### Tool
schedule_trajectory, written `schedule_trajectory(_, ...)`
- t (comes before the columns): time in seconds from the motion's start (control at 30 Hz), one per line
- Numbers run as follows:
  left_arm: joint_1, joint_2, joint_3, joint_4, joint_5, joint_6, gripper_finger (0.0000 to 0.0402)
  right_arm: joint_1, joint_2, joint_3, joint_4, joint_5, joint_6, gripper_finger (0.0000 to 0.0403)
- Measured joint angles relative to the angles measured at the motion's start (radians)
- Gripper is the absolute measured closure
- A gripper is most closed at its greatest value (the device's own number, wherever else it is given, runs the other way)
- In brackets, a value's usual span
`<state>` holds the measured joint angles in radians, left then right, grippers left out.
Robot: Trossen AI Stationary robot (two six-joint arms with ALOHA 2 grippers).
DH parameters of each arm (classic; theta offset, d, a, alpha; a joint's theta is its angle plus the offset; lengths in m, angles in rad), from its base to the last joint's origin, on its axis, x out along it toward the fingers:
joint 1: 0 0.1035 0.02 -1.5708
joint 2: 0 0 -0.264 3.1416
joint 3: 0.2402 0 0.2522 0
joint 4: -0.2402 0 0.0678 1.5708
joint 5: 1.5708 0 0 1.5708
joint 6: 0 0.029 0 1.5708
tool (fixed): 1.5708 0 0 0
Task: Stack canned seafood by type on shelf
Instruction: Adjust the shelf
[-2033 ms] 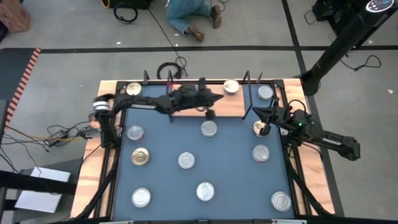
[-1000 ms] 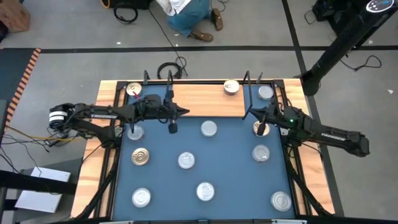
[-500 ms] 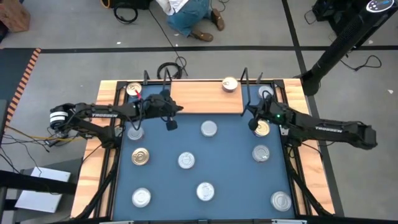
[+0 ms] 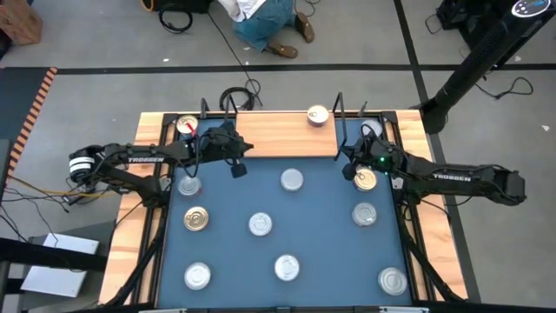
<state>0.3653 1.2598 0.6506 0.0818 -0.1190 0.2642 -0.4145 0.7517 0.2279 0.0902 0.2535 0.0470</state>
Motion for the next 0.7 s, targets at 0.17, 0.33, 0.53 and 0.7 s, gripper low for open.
schedule_trajectory(0.17, -0.018, -0.006, -0.001, -0.002, 0.035, 0.005, 0.0401, 0.014, 0.0, 0.029, -0.033, -0.047, 0.014, 0.0398)
schedule_trajectory(0.33, -0.062, -0.006, -0.003, 0.018, 0.059, 0.034, 0.0401, 0.051, 0.0, 0.123, -0.143, -0.103, 0.013, 0.0397)
schedule_trajectory(0.53, -0.093, -0.006, -0.003, 0.032, 0.101, 0.039, 0.0401, 0.121, 0.0, 0.283, -0.338, -0.054, 0.006, 0.0396)
schedule_trajectory(0.7, -0.099, -0.006, -0.003, 0.017, 0.106, 0.067, 0.0401, 0.165, -0.001, 0.398, -0.475, 0.073, 0.031, 0.0396)
